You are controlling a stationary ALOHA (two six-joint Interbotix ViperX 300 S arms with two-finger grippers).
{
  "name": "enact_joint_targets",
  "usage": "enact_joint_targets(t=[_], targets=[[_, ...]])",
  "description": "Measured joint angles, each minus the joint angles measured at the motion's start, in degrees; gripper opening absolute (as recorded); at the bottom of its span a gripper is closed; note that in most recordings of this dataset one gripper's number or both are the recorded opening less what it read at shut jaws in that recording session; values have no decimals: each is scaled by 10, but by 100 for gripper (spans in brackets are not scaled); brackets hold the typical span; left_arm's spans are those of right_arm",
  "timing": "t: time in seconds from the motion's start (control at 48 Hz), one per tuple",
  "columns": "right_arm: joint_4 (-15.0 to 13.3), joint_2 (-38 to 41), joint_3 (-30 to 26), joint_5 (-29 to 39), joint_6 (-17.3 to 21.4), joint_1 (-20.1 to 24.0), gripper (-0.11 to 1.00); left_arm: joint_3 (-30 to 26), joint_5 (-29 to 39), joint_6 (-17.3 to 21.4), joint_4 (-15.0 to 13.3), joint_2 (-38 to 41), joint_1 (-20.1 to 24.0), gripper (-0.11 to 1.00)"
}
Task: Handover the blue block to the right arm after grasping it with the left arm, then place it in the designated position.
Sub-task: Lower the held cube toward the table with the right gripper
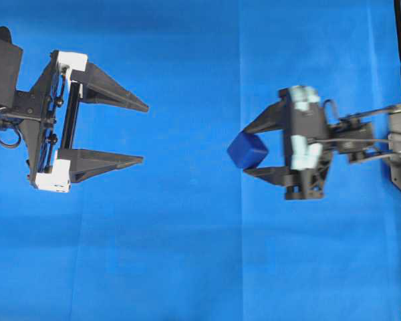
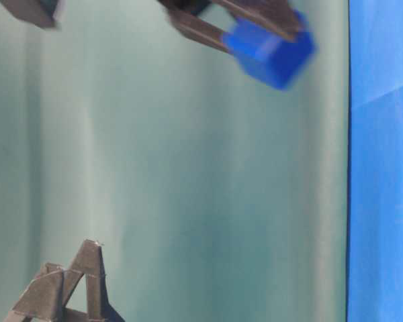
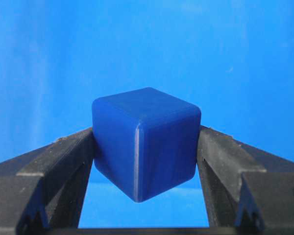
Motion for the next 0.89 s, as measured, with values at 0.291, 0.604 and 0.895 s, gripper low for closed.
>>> enact_joint_targets(t=[0.291,0.604,0.895], targets=[[1,116,0,-96,23,-4,47,0,1,0,0,1,0,93],[1,199,-4,-162,26,-14,47,0,1,1,1,1,0,93],[0,242,-15,-202,26,-25,47,0,1,1,0,0,0,93]])
